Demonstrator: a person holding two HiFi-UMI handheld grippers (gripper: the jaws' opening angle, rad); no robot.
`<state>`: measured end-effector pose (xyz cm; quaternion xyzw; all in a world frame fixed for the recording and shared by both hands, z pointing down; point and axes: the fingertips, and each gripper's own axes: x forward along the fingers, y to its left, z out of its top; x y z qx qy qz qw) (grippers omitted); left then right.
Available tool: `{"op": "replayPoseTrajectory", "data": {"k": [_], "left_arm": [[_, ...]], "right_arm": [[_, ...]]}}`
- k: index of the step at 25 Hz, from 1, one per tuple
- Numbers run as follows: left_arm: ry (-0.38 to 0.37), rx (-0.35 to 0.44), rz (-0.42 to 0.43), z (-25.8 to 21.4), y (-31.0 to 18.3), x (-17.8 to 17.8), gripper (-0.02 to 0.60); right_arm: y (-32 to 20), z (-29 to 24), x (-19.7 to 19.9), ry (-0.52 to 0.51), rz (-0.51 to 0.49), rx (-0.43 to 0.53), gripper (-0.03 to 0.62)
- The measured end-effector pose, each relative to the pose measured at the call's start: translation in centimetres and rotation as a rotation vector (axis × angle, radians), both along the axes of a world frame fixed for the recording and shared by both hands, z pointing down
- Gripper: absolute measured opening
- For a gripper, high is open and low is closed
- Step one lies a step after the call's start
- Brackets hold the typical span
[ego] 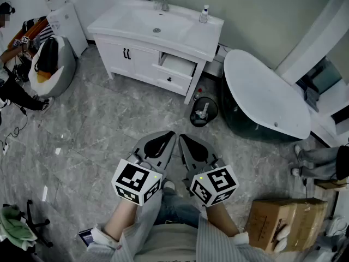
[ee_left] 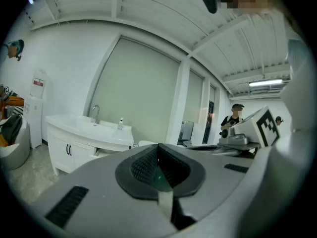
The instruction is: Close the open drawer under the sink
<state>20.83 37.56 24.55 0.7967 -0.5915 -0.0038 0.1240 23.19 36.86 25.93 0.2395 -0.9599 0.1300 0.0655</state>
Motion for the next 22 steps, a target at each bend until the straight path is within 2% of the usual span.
{"op": "replayPoseTrajectory", "data": {"k": [6,12,22], "left_arm": [[-0.002,0.004,-0.002,0.0,-0.2,0.9,0.015],[-0.004,0.013,-0.038,0.0,0.3,1.5,0.015],[-0.01,0.012,-0.096,0.3,0.2,-0.6,0.015]], "right_arm": [[-0.3,-0.2,1.0,-0.012,0.001,0.001,0.009],[-0.2,-0.2,2.1,-0.018,-0.017,0.009,0.009],[-0.8,0.5,0.7,-0.011,-0.047,-0.002,0.009]]}}
